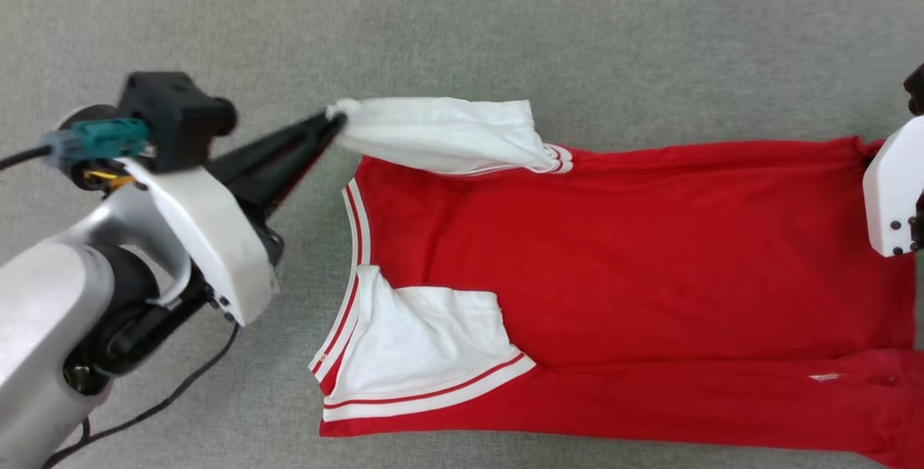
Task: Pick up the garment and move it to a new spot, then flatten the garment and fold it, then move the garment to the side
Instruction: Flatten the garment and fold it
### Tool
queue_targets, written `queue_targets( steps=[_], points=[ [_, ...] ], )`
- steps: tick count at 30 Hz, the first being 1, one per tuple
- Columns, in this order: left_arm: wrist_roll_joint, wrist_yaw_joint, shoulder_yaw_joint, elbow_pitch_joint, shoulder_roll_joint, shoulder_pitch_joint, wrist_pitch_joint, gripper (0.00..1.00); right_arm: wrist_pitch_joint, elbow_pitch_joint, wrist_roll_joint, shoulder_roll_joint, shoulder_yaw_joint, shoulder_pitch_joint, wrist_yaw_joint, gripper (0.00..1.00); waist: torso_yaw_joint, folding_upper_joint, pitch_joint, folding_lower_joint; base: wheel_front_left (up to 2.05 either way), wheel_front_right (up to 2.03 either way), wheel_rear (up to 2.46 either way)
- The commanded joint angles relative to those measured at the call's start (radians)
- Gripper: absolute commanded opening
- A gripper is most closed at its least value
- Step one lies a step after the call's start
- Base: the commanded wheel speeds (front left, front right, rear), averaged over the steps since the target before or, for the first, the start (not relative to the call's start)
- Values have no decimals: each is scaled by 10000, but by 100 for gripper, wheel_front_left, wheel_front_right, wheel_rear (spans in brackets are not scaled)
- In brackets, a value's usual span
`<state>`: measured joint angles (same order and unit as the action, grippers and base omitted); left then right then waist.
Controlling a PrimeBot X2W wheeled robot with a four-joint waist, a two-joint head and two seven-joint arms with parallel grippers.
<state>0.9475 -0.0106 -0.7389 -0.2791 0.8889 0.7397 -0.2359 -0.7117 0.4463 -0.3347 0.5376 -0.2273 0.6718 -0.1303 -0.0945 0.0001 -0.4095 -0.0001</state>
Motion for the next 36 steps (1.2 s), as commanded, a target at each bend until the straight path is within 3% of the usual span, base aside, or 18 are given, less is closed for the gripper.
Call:
queue_targets(
  steps=[1,13,25,36],
  points=[
    [2,-118,182,189,20,-217,323,0,302,63,40,-91,6,-170,0,0,163,-1,375,1,0,0,0],
    [629,-602,334,427,662,-2215,1455,0,1848,-828,-295,-136,953,-1919,0,0,585,-1,1835,1,0,0,0],
    [1256,-1218,-344,376,993,-4793,2006,0,1760,-2875,-565,-506,1772,-5094,0,0,800,-1,2436,1,0,0,0],
    [1077,-854,-1386,1840,219,-5678,2001,0,2082,-3368,-373,15,835,-6250,0,0,932,-1,2275,1,0,0,0]
  ],
)
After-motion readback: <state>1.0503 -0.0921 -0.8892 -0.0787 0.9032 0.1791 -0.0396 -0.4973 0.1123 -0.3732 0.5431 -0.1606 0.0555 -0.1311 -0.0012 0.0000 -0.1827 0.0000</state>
